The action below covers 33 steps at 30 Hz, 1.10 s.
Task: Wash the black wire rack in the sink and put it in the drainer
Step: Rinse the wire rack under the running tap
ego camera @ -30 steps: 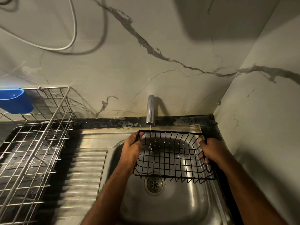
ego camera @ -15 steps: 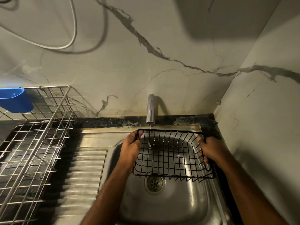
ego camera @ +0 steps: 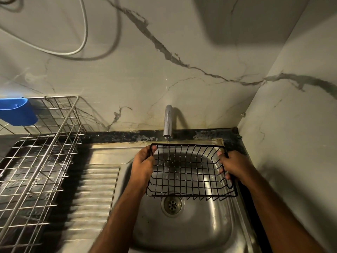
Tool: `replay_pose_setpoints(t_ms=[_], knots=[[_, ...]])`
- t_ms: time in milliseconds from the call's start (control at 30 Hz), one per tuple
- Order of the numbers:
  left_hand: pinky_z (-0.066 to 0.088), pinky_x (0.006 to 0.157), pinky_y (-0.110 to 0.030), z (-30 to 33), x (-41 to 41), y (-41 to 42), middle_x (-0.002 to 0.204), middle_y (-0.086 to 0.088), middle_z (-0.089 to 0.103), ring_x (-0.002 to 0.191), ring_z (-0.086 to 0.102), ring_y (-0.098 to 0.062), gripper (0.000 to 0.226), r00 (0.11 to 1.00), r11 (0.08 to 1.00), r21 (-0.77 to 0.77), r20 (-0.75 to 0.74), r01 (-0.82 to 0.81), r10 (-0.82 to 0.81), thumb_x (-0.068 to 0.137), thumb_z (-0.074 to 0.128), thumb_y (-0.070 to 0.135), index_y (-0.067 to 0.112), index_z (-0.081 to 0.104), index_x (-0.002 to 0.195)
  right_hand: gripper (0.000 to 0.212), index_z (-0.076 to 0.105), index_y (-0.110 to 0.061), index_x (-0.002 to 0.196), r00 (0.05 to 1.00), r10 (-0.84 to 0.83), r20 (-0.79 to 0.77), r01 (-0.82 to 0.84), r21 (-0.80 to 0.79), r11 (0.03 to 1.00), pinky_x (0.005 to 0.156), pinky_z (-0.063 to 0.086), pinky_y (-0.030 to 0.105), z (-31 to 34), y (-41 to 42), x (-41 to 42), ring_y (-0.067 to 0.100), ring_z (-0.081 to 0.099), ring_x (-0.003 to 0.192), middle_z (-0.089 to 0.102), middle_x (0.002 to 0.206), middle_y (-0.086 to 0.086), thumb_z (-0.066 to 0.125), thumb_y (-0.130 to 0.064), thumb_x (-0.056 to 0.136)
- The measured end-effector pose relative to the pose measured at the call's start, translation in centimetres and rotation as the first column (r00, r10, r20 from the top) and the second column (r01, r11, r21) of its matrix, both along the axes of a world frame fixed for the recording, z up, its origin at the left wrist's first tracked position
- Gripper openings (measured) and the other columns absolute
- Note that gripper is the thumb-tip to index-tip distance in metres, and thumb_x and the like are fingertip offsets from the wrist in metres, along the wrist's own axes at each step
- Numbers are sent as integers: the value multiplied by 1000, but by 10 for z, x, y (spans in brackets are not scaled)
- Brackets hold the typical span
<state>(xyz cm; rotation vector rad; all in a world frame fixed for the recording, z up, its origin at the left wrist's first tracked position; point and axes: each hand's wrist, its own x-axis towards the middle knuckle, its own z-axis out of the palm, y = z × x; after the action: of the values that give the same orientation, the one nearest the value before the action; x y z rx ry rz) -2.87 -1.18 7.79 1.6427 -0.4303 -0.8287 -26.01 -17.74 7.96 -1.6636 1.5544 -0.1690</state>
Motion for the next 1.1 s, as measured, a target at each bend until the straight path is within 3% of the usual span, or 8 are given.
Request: replay_pose_setpoints(t_ms=[167, 333, 633, 800, 1100], knots=[[46, 80, -13, 3, 0, 5, 113, 10, 74, 106, 66, -2, 35, 999, 1000, -16, 24, -24, 24, 101, 52, 3, 23, 68, 125, 49, 66, -7, 85, 999, 12, 33, -11, -33, 999, 50, 50, 28, 5, 5, 1, 15, 56, 41, 75, 73, 11, 49, -50, 100], [49, 87, -22, 2, 3, 6, 118, 7, 73, 114, 65, -12, 43, 999, 1000, -8, 44, -13, 13, 99, 49, -4, 21, 66, 130, 42, 66, -10, 85, 998, 16, 64, -11, -85, 996, 47, 49, 26, 4, 6, -2, 15, 57, 41, 74, 74, 9, 52, -47, 99], [47, 77, -11, 3, 4, 2, 115, 8, 74, 110, 65, -4, 41, 1000, 1000, -23, 25, -10, 10, 100, 49, -4, 20, 67, 127, 30, 63, -12, 82, 996, 39, 86, -25, -155, 988, 42, 43, 23, 2, 8, -3, 12, 54, 38, 72, 71, 8, 58, -37, 99], [46, 84, -16, -2, 7, -2, 121, 7, 72, 117, 63, -9, 43, 999, 1000, -8, 33, -7, 7, 99, 49, -3, 19, 66, 132, 27, 63, -11, 84, 991, 38, 131, -15, -171, 985, 42, 43, 24, 1, 9, -4, 13, 53, 40, 71, 74, 10, 59, -33, 99], [45, 82, -12, -3, 6, -2, 123, 7, 72, 119, 62, -7, 44, 999, 999, -4, -3, -36, 36, 99, 50, -4, 18, 65, 133, 25, 65, -12, 88, 993, 52, 106, -31, -189, 981, 41, 42, 22, -2, 8, -5, 12, 54, 40, 72, 73, 6, 58, -34, 99]])
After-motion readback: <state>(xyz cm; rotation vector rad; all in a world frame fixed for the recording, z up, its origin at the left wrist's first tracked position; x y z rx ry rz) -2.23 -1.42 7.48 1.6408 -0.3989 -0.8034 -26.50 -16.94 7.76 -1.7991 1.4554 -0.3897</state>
